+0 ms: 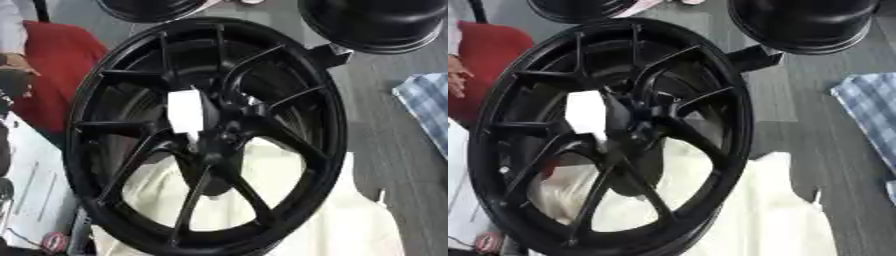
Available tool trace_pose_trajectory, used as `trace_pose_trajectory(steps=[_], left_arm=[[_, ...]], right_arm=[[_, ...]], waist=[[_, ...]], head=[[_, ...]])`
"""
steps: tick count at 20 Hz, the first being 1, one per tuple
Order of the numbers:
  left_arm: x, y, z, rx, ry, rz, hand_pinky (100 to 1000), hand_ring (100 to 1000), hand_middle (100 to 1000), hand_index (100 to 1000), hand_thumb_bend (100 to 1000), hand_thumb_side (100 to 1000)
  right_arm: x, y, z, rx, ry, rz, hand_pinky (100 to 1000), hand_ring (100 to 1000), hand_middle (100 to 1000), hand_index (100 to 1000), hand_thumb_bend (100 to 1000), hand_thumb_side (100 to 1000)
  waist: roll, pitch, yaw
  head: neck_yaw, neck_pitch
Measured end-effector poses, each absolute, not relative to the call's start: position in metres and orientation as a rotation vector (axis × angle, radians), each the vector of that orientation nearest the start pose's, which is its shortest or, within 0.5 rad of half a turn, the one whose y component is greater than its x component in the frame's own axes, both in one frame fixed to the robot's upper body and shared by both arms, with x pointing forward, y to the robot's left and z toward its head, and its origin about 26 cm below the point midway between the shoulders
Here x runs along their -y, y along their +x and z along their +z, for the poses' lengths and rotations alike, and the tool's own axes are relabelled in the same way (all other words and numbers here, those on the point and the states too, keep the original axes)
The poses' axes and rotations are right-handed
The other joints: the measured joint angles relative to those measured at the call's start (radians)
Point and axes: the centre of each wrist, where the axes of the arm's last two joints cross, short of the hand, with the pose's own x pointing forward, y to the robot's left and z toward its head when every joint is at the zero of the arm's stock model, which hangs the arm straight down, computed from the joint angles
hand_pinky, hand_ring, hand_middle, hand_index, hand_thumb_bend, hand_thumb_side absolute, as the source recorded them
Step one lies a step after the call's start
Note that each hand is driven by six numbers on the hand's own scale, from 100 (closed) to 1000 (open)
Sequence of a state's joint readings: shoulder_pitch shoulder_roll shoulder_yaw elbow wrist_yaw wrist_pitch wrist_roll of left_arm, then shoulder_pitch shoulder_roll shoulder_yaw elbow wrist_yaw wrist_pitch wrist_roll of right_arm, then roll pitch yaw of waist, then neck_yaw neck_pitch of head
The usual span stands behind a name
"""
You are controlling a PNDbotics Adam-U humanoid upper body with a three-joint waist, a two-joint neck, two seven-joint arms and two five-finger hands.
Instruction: Pull the pin out of the wheel hub.
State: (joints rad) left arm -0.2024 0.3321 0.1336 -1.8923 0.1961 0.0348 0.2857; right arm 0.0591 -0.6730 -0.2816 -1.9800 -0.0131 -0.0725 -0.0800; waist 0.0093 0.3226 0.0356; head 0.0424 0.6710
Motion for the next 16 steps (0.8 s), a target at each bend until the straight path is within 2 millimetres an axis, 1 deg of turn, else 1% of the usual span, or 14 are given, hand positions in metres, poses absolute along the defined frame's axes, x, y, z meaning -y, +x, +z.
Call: trace_pose_trajectory(steps=[1,3,4,5,6,7,8,11,12,13,14,15,16], left_arm=[[-0.3127,0.3010,0.1606,2.080,0.286,0.173,837,700,589,788,100,718],[-0.3127,0.3010,0.1605,2.080,0.285,0.174,837,700,589,788,100,716],[-0.3127,0.3010,0.1605,2.080,0.285,0.174,837,700,589,788,100,716],[-0.3127,0.3010,0.1605,2.080,0.285,0.174,837,700,589,788,100,717],[-0.3127,0.3010,0.1605,2.080,0.285,0.174,837,700,589,788,100,718],[-0.3127,0.3010,0.1605,2.080,0.285,0.174,837,700,589,788,100,718],[-0.3127,0.3010,0.1605,2.080,0.285,0.174,837,700,589,788,100,717],[-0.3127,0.3010,0.1605,2.080,0.285,0.174,837,700,589,788,100,717],[-0.3127,0.3010,0.1605,2.080,0.285,0.174,837,700,589,788,100,717],[-0.3127,0.3010,0.1605,2.080,0.285,0.174,837,700,588,788,100,718],[-0.3127,0.3010,0.1605,2.080,0.285,0.174,837,700,588,788,100,718],[-0.3128,0.3009,0.1603,2.079,0.285,0.174,837,700,588,787,100,718],[-0.3129,0.3009,0.1601,2.078,0.285,0.174,837,700,588,787,100,729]], right_arm=[[0.3996,0.2436,0.1879,2.005,-0.733,0.445,1000,1000,964,941,124,100],[0.3997,0.2440,0.1891,1.978,-0.741,0.441,1000,1000,971,938,121,102],[0.4001,0.2439,0.1895,1.961,-0.752,0.427,1000,1000,977,939,127,136],[0.4005,0.2437,0.1899,1.947,-0.766,0.410,1000,1000,983,942,151,125],[0.4008,0.2437,0.1901,1.935,-0.778,0.393,1000,1000,983,948,125,128],[0.4007,0.2437,0.1902,1.930,-0.786,0.380,1000,1000,982,966,100,573],[0.4007,0.2438,0.1904,1.934,-0.792,0.371,1000,1000,976,971,100,790],[0.4004,0.2442,0.1909,1.969,-0.794,0.352,1000,1000,969,981,100,800],[0.4004,0.2442,0.1908,1.978,-0.793,0.347,995,1000,928,952,100,805],[0.4004,0.2441,0.1907,1.984,-0.791,0.343,980,1000,887,916,100,761],[0.4004,0.2441,0.1907,1.988,-0.789,0.337,977,1000,878,910,100,743],[0.4003,0.2442,0.1907,1.994,-0.783,0.331,957,967,816,851,100,631],[0.3995,0.2447,0.1906,2.004,-0.770,0.326,956,963,796,836,100,607]], waist=[[0.000,0.000,-0.001],[0.000,-0.001,-0.002],[0.000,-0.002,-0.002],[0.000,-0.002,-0.003],[0.000,-0.002,-0.003],[0.000,-0.002,-0.003],[0.000,-0.002,-0.003],[-0.001,-0.002,-0.004],[-0.002,-0.002,-0.004],[-0.003,-0.002,-0.005],[-0.004,-0.002,-0.006],[-0.005,-0.003,-0.007],[-0.005,-0.004,-0.007]], head=[[0.001,0.000],[0.002,0.000],[0.002,0.000],[0.002,0.000],[0.001,0.000],[0.000,0.000],[0.000,0.000],[0.000,0.000],[0.000,0.000],[0.000,0.000],[0.000,0.000],[0.000,0.000],[0.000,0.001]])
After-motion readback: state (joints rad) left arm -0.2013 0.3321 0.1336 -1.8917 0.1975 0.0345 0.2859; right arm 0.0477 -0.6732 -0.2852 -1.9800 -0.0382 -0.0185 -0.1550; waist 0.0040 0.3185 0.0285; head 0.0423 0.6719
